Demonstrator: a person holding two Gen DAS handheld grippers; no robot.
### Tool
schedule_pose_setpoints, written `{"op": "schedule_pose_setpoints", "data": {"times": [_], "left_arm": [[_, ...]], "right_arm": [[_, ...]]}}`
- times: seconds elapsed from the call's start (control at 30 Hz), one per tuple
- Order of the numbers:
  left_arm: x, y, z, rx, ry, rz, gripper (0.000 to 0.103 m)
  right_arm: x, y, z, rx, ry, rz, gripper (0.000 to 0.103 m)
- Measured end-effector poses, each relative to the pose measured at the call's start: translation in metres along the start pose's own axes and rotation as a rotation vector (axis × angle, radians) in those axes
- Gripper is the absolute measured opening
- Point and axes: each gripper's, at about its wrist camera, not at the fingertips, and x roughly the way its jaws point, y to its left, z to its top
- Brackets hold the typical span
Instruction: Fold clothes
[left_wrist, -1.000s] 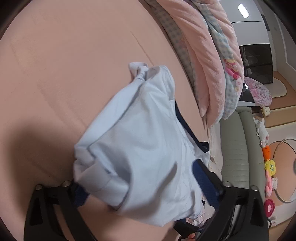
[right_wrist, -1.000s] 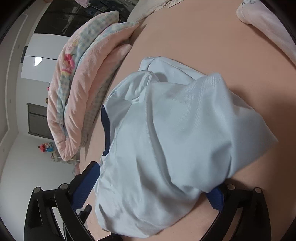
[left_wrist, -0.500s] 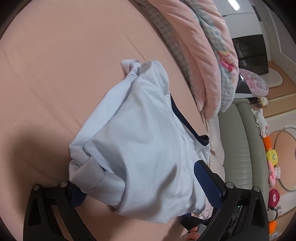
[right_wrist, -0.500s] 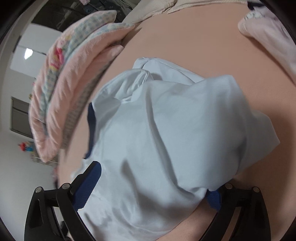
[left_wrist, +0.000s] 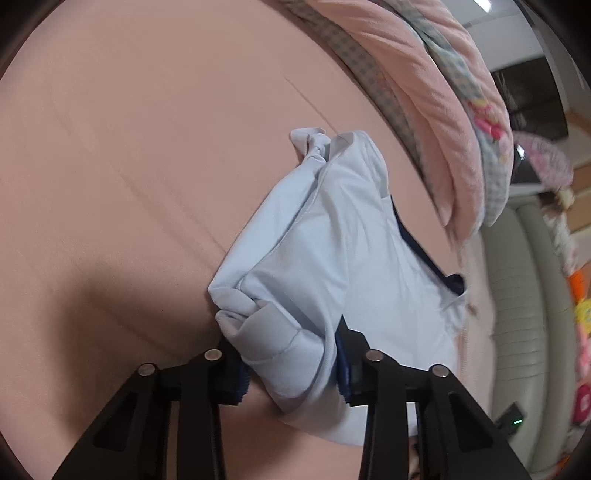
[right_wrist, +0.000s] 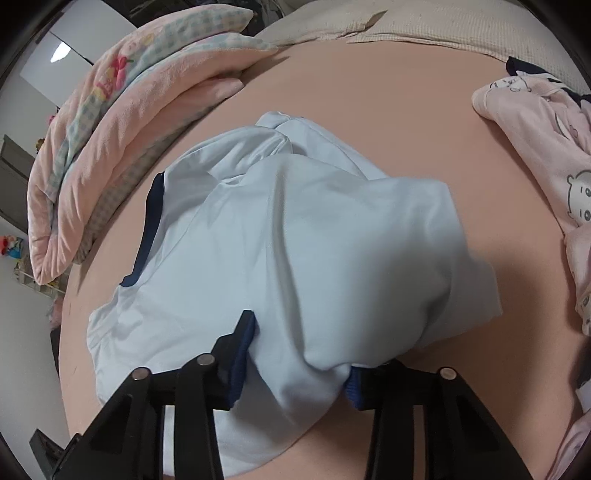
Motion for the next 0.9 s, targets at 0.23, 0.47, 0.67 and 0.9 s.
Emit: {"op": "schedule_pose_setpoints", "data": {"times": [0.23,0.47,0.67,0.9], "left_arm": [[0.000,-0.014,-0.002,0.072,-0.020,0.064,0.025],[-0.005,-0.015,-0.003,0.041,-0.031,0.028,0.018],[-0.013,-0.010,-0.005,-0.002,-0.021,-0.015,0.015],[-0.020,-0.013,-0.008,-0.011,-0.003,-0.034,0.014]], "right_arm": [[-0.003,0.001,0.004,0.001,0.039,0.044,0.021],[-0.011,0.023,-0.002,-0.185,-0.003,-0.028,0.019],[-0.020,0.021,0.001,-0.215,0.007,-0.023,0.018],[-0.034,0.024,0.006,-0.239,0.032,-0.017,0.017]]}}
